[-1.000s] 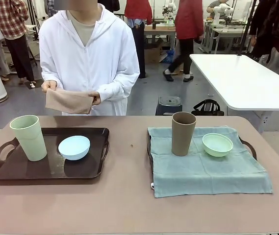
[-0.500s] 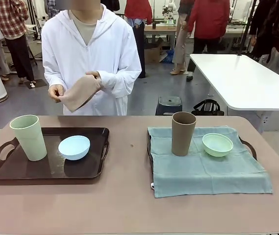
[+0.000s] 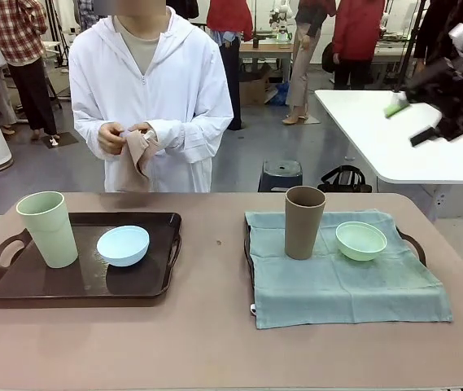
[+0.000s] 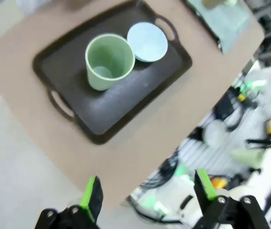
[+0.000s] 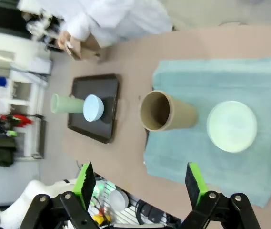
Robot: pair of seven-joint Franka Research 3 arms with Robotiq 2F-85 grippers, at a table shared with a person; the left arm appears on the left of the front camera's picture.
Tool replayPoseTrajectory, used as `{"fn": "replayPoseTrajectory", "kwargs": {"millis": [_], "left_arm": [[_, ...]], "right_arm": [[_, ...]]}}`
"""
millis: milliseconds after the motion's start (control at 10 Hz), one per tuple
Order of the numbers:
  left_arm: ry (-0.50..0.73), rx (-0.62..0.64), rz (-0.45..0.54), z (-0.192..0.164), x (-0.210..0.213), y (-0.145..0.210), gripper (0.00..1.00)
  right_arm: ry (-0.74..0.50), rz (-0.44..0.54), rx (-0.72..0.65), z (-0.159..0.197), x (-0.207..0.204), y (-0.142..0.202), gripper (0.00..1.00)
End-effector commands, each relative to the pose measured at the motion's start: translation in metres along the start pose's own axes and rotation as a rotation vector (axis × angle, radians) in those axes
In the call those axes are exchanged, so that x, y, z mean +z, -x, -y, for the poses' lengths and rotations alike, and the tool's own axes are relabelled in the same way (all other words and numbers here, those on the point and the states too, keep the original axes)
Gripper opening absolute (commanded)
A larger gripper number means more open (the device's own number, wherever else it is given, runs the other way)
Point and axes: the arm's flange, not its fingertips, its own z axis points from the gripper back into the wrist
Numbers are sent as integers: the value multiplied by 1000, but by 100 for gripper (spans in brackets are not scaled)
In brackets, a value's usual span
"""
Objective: Set up a tray with a mat and arrange the tableware.
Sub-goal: Pick up the Picnic Bowl and Reusable plastic cup from the Handle tray in front of the human's position and hold them in the air.
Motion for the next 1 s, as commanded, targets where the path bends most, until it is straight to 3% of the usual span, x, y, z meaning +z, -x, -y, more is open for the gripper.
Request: {"fn": "replayPoseTrajectory", "kwargs": {"millis": [0, 300, 500, 600, 700, 900], "left_arm": [[-159, -149, -71, 27, -22, -17, 100], [-248, -282, -194, 52, -51, -55, 100], [-223, -286, -176, 60, -56, -62, 100], [-117, -254, -139, 55, -52, -61, 100], [-224, -311, -193, 63, -57, -66, 100], [-224, -311, -193, 63, -57, -66, 100]], "right_arm": [[101, -38, 36, -39, -24, -23, 98], [253, -96, 88, -99, -82, -45, 98], [233, -125, 87, -105, -101, -45, 98], [221, -132, 78, -93, -94, -43, 98], [227, -119, 112, -107, -104, -38, 98], [227, -119, 112, -107, -104, -38, 98]]}}
